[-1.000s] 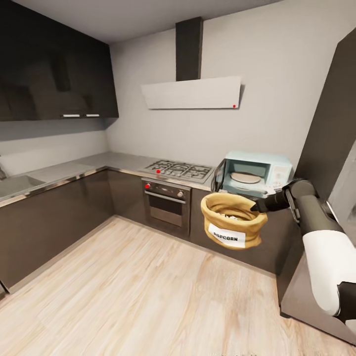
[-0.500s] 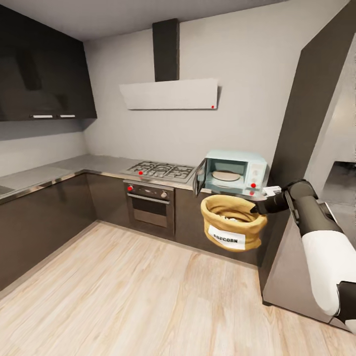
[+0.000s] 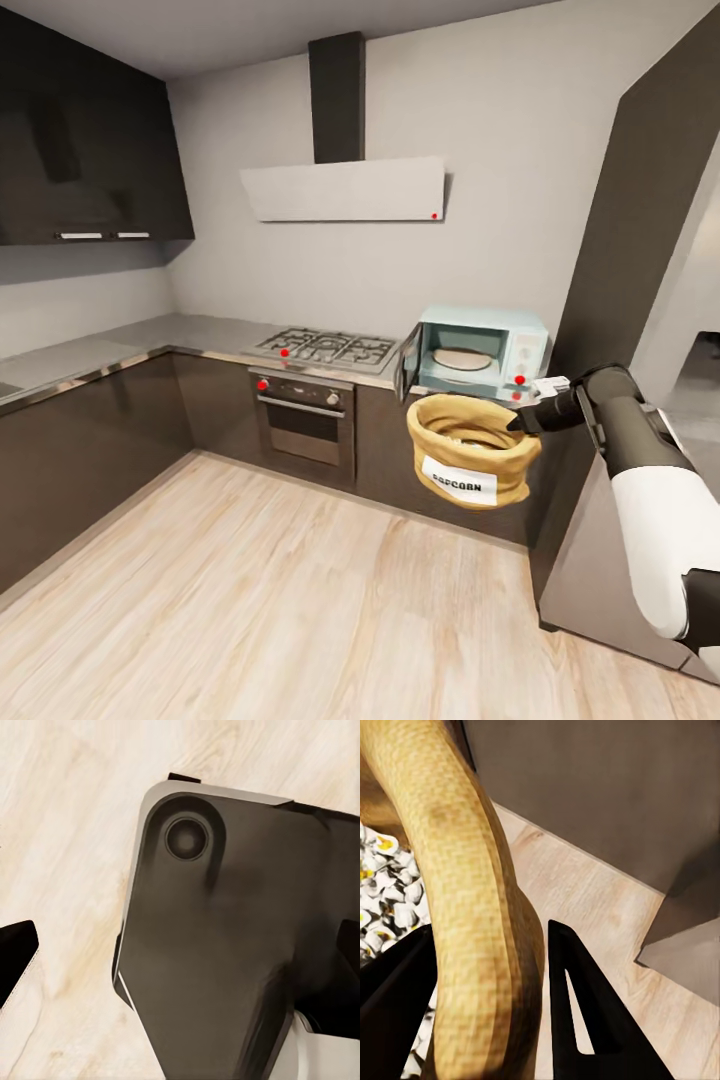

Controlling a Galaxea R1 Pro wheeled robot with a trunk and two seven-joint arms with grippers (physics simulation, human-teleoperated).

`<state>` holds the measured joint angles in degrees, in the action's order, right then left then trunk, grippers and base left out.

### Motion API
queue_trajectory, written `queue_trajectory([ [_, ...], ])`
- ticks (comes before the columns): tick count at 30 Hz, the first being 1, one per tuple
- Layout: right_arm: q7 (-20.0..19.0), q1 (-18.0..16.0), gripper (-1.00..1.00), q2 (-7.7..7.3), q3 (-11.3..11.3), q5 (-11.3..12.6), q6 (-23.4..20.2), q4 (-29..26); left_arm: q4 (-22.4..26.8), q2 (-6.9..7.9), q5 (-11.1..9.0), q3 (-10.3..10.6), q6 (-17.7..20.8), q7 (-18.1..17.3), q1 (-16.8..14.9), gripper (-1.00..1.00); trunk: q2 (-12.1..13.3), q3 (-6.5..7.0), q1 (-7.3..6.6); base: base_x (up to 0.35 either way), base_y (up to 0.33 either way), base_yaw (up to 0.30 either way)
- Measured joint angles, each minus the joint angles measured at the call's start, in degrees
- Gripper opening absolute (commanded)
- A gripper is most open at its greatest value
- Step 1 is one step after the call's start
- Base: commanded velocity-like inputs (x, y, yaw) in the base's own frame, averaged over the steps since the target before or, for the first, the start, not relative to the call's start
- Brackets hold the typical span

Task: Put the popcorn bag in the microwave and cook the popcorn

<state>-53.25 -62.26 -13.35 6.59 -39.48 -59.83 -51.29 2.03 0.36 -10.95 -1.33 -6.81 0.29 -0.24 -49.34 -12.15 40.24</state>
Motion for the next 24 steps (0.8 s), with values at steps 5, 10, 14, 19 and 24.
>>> queue_trajectory([
  [5,0.1,0.0,-1.0,-0.34,0.1,0.4,0.0,0.0,0.0,0.0,0.0,0.0,0.0,0.0,0.0,1.0,0.0,0.0,0.0,0.299,0.049,-0.132],
  [10,0.1,0.0,-1.0,-0.44,0.2,0.5,0.0,0.0,0.0,0.0,0.0,-0.1,0.0,0.1,0.0,1.0,0.0,0.0,0.02,0.112,0.003,-0.242],
  [14,0.1,0.0,-1.0,-0.47,0.2,0.5,0.0,0.0,0.0,-0.03,0.0,-0.1,0.0,0.1,0.0,1.0,0.0,0.0,0.03,0.009,0.0,-0.248],
  [19,0.1,0.0,-1.0,-0.48,0.2,0.4,0.0,0.0,0.0,0.0,0.1,0.0,0.0,-0.2,0.0,1.0,0.0,0.0,0.0,0.203,0.075,-0.248],
  [24,0.1,0.0,-1.0,-0.47,0.2,0.4,0.0,0.0,0.0,0.0,0.0,0.0,0.1,-0.2,0.0,1.0,0.0,0.0,0.0,0.314,0.021,-0.118],
])
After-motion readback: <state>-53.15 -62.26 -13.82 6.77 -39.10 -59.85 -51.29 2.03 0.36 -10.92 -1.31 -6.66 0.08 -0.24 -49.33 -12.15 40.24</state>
